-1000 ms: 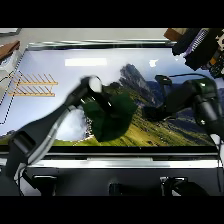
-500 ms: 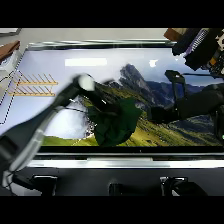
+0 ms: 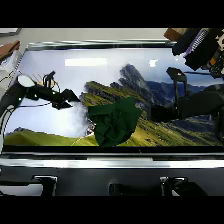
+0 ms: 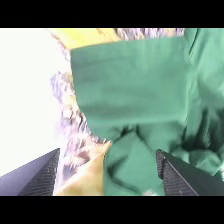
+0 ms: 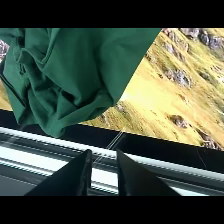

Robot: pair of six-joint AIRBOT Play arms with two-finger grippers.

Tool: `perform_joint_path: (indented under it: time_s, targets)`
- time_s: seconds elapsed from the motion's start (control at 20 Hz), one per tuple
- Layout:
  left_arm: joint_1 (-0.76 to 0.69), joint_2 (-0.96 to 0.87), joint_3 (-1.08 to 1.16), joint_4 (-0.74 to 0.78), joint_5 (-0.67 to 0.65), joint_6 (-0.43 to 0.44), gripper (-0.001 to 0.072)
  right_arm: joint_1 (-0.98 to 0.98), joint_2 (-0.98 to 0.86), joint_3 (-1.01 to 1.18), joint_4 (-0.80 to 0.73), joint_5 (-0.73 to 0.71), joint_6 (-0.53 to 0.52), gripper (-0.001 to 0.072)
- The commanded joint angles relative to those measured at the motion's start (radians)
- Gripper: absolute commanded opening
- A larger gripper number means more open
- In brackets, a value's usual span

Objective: Fold the clothes and pants, and hang the long-sleeved shirts on hangers.

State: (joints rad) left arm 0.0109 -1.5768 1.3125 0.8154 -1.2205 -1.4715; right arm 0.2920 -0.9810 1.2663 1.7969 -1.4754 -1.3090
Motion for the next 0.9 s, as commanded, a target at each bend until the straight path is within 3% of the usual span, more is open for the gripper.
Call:
perform_joint_path:
  time_s: [0.0, 0.1, 0.45, 0.55, 0.6, 0.7, 0.75, 0.85]
  targets:
    - [0.045, -0.084, -0.127, -0.223, 0.116, 0.195, 0.0677, 0.001, 0.0, 0.001, 0.009, 0.007, 0.002, 0.0211]
    - [0.013, -0.146, -0.126, -0.291, 0.145, 0.256, 0.0677, 0.001, 0.0, 0.001, 0.01, 0.012, 0.012, 0.0211]
    - [-0.099, -0.223, -0.126, -0.3, 0.278, 0.271, 0.0676, 0.001, 0.0, 0.001, 0.011, 0.06, 0.046, 0.0211]
    - [-0.127, -0.232, -0.126, -0.3, 0.298, 0.267, 0.0664, 0.001, 0.0, 0.001, 0.011, 0.101, 0.085, 0.0268]
    - [-0.136, -0.237, -0.126, -0.3, 0.298, 0.268, 0.0576, 0.001, 0.0, 0.001, 0.01, 0.129, 0.113, 0.0309]
    - [-0.136, -0.237, -0.126, -0.3, 0.294, 0.268, 0.0149, -0.002, 0.0, 0.001, -0.011, 0.212, 0.197, 0.0314]
    - [-0.129, -0.232, -0.126, -0.301, 0.293, 0.267, 0.0041, -0.003, 0.0, 0.002, -0.051, 0.264, 0.274, 0.0314]
    - [-0.114, -0.212, -0.126, -0.301, 0.291, 0.268, 0.002, -0.068, -0.004, 0.027, -0.19, 0.292, 0.526, 0.031]
